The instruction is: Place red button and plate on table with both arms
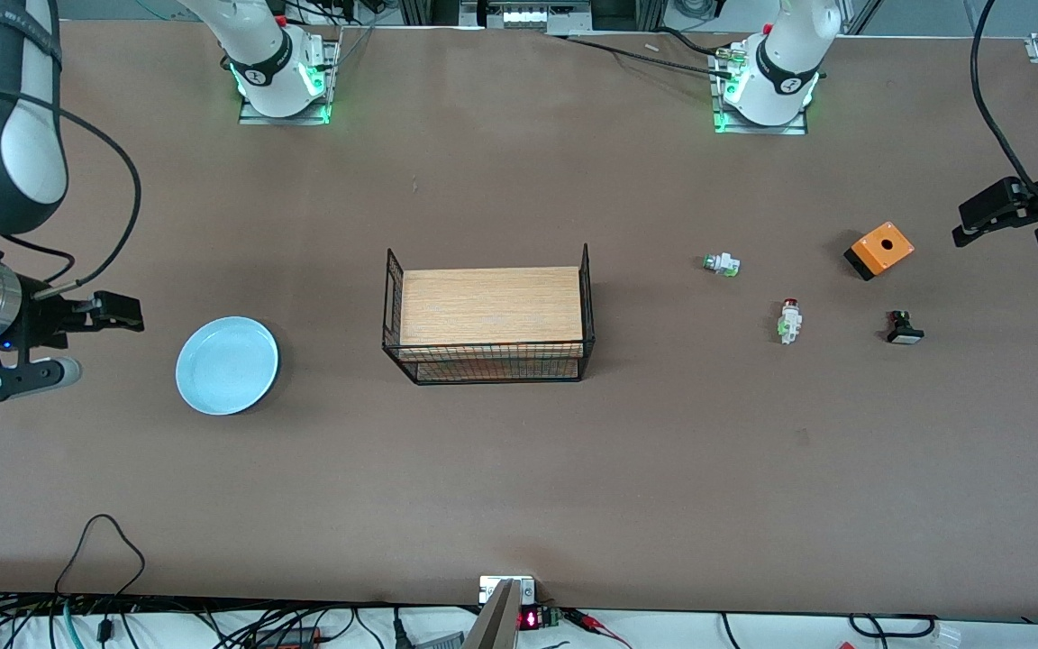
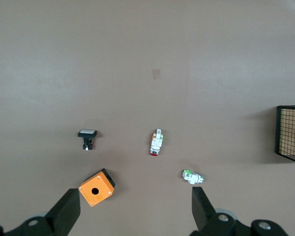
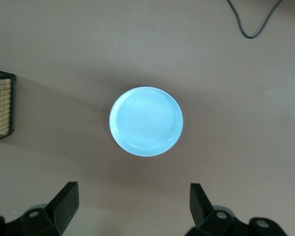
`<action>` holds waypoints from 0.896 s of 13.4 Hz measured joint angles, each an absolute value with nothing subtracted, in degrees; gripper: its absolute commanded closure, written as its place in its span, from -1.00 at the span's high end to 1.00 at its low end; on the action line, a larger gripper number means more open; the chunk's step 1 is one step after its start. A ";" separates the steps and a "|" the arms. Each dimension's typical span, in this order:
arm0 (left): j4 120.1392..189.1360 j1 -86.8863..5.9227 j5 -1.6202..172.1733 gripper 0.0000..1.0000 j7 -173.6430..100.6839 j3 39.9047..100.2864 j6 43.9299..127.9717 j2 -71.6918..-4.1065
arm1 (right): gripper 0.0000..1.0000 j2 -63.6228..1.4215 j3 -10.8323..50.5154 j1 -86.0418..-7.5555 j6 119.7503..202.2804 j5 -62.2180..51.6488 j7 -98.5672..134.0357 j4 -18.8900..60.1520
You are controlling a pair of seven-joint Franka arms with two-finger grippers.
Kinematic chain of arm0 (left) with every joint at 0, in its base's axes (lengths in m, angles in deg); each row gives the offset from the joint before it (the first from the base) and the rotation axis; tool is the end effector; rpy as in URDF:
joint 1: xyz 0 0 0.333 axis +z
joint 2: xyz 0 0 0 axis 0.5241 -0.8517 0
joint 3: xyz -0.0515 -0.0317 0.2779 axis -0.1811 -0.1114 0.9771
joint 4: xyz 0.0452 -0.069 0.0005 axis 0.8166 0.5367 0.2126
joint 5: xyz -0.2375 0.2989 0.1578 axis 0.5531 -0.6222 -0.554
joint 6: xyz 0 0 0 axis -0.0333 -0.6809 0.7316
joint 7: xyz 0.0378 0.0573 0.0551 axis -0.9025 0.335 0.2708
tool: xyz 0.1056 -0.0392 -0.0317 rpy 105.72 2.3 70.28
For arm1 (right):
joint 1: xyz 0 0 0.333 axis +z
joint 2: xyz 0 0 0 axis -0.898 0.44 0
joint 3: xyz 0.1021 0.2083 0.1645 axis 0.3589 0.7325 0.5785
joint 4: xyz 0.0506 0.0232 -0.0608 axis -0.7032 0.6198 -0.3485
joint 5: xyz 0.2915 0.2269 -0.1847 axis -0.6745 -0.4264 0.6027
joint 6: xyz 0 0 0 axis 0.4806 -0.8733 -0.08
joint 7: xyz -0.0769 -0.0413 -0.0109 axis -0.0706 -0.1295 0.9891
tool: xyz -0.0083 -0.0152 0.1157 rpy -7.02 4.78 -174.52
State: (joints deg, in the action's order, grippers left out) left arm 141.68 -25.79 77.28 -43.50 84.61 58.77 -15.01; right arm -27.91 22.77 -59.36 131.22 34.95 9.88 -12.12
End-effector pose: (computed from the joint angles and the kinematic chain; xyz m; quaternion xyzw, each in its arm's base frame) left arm 0.5882 0.0203 0.5842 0.9999 0.0133 0.0038 0.0101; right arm 0.6820 0.0231 0.4863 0.9887 0.1306 -0.0658 0.0328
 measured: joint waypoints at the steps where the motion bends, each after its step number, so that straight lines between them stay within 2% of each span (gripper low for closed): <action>1: 141.68 -25.63 77.64 1.00 -43.10 84.70 58.64 -15.01 | 1.00 -29.84 22.78 -59.03 132.05 35.88 9.88 -9.63; 8: 140.35 -25.92 77.90 1.00 -39.53 82.26 58.59 -15.00 | 1.00 -46.94 22.36 -58.74 137.85 36.38 9.89 14.43; 12: 140.14 -25.60 77.90 1.00 -39.96 82.24 58.28 -15.03 | 1.00 -53.21 22.98 -58.73 142.22 36.37 9.95 20.49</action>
